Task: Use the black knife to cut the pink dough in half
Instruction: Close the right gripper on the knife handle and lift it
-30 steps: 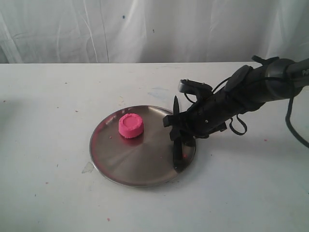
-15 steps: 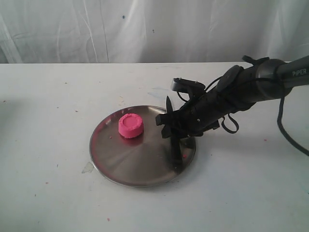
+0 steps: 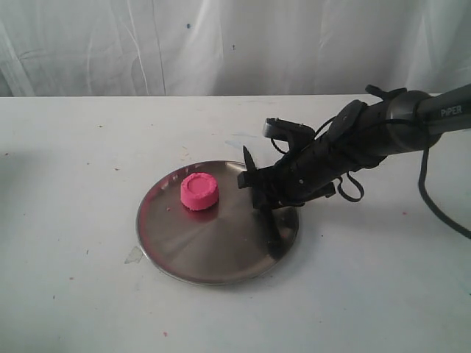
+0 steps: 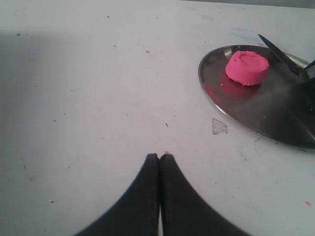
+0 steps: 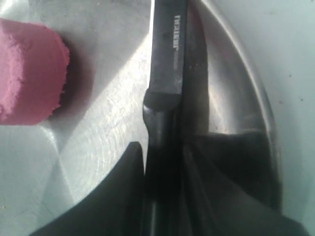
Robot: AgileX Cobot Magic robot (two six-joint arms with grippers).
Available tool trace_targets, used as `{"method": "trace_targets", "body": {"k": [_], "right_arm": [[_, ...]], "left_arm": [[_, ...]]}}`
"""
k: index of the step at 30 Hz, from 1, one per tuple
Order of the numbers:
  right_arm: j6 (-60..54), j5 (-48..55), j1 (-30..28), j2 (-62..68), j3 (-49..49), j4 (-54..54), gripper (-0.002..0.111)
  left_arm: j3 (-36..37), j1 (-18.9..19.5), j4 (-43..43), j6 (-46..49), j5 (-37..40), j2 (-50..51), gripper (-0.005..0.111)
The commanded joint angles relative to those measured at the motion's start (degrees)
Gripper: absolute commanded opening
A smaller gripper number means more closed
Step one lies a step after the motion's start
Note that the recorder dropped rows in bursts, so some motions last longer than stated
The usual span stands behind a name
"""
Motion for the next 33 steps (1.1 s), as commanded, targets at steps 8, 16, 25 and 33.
{"method": "trace_targets", "body": {"k": [8,16,25,33], "right_arm": [[-0.09,0.79,0.36,2.35,1.15,-2.85,0.003],[-1.75,-0.13,0.36,-3.31,1.15,-3.12,0.003],[-1.75,4.09,0.89,-4.65,1.15,-3.73,0.003],[-4.82,2.83,2.49,-8.14,1.15,-7.07,0.0]], "left_arm": [[0.21,0.14,0.06,-0.51,-0.5,-0.26,0.0],[0.21,0.14,0.06,-0.51,-0.5,-0.26,0.0],[0.21,0.14,0.06,-0.51,-0.5,-0.26,0.0],[0.21,0.14,0.06,-0.51,-0.61,-0.26,0.0]]}}
